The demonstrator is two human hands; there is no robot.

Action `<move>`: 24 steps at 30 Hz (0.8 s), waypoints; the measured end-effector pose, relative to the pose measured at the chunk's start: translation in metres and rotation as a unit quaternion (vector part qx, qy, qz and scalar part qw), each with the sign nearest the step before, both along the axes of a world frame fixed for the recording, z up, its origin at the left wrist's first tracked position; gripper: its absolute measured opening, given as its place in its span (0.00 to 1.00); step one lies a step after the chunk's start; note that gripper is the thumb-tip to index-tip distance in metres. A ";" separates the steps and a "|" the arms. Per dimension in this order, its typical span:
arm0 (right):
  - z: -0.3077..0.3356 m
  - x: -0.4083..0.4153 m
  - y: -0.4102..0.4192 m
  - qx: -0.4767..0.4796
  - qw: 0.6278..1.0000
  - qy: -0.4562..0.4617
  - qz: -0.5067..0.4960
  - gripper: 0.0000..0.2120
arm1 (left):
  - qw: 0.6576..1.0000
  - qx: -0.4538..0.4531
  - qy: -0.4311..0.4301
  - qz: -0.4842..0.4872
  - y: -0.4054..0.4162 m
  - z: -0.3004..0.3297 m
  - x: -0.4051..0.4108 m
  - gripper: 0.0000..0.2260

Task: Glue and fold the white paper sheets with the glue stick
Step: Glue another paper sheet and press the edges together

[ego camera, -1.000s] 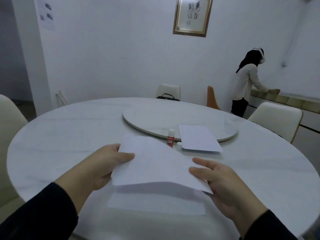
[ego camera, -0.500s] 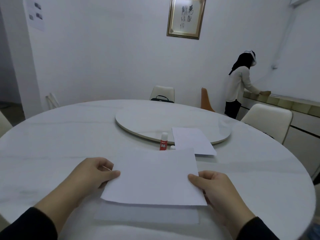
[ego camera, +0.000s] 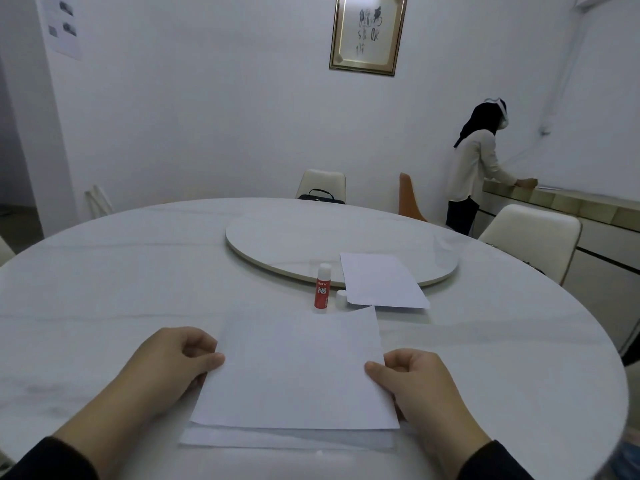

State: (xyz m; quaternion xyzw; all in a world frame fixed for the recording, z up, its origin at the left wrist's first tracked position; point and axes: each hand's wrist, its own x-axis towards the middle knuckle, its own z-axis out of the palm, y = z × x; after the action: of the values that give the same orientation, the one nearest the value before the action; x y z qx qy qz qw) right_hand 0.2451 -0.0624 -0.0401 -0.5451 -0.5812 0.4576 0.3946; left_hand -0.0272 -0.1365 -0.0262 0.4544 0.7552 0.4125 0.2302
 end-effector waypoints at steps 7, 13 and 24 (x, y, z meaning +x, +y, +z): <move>-0.002 -0.001 0.002 0.009 1.000 -0.024 -0.009 0.11 | 0.999 -0.015 0.022 -0.031 0.000 -0.001 -0.005 0.04; -0.002 0.000 -0.001 0.016 0.999 -0.043 0.005 0.08 | 0.997 -0.055 0.014 -0.059 -0.005 0.009 -0.009 0.04; 0.001 0.002 -0.006 0.007 0.999 0.001 0.041 0.06 | 0.995 -0.060 0.029 -0.080 -0.012 0.013 -0.007 0.08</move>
State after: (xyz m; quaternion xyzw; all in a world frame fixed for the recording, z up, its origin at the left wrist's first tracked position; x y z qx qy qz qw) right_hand 0.2469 -0.0681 -0.0393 -0.5176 -0.6057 0.4697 0.3802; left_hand -0.0347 -0.1485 -0.0128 0.5104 0.7460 0.3338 0.2676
